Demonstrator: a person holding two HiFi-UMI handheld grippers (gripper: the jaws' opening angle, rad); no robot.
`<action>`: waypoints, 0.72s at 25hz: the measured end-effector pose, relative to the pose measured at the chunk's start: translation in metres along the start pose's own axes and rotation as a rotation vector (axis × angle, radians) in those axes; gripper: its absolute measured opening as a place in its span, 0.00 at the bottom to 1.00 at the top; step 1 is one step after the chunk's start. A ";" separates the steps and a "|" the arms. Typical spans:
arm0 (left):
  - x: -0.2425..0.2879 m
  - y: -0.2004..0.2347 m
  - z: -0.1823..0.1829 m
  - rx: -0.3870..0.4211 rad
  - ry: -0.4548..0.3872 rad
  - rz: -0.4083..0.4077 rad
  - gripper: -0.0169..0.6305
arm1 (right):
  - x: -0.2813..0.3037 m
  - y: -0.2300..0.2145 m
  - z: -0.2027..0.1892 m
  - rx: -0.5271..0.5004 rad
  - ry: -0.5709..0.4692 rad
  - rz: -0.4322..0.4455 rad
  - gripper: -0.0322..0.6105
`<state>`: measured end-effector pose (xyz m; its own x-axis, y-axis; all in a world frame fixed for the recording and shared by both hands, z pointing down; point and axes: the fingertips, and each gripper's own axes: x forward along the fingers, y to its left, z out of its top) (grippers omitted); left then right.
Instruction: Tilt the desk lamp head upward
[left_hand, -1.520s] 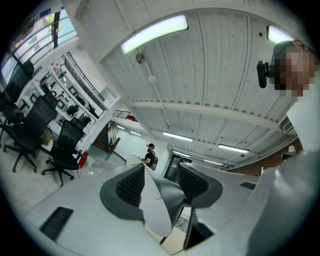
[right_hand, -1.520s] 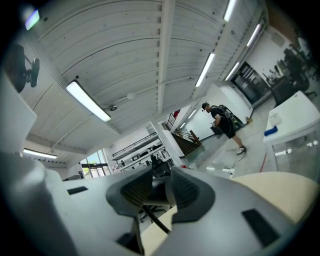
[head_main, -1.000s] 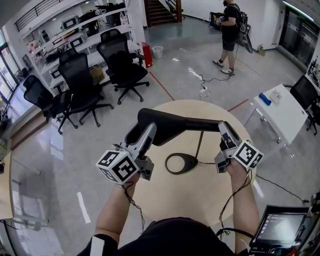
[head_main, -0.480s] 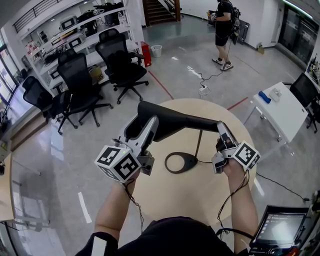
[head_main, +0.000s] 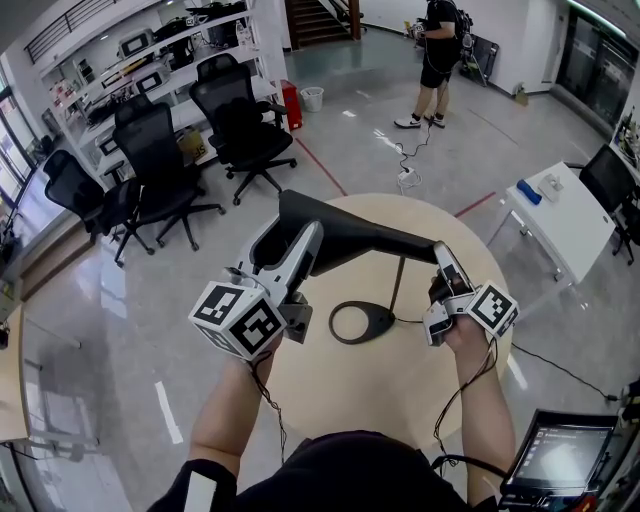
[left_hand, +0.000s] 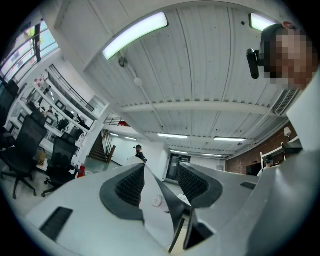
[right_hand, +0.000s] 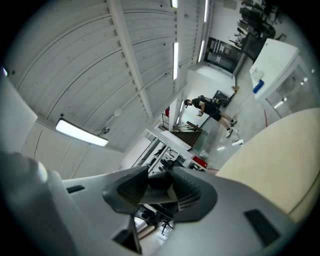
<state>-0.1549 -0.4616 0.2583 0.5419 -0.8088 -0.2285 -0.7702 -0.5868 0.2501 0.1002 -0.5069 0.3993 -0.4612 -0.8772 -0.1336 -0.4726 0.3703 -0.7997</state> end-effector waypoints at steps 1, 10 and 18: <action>0.001 -0.001 0.001 0.002 -0.001 -0.001 0.37 | 0.000 0.000 0.000 0.005 -0.001 0.000 0.29; 0.004 -0.002 0.006 0.014 -0.005 -0.010 0.37 | 0.001 -0.005 -0.007 0.034 0.000 -0.018 0.29; 0.010 -0.009 0.014 0.040 -0.005 -0.022 0.37 | 0.000 -0.006 -0.009 0.056 -0.001 -0.012 0.29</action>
<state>-0.1476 -0.4635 0.2406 0.5570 -0.7956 -0.2384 -0.7711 -0.6020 0.2073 0.0959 -0.5064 0.4096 -0.4550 -0.8818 -0.1238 -0.4356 0.3417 -0.8327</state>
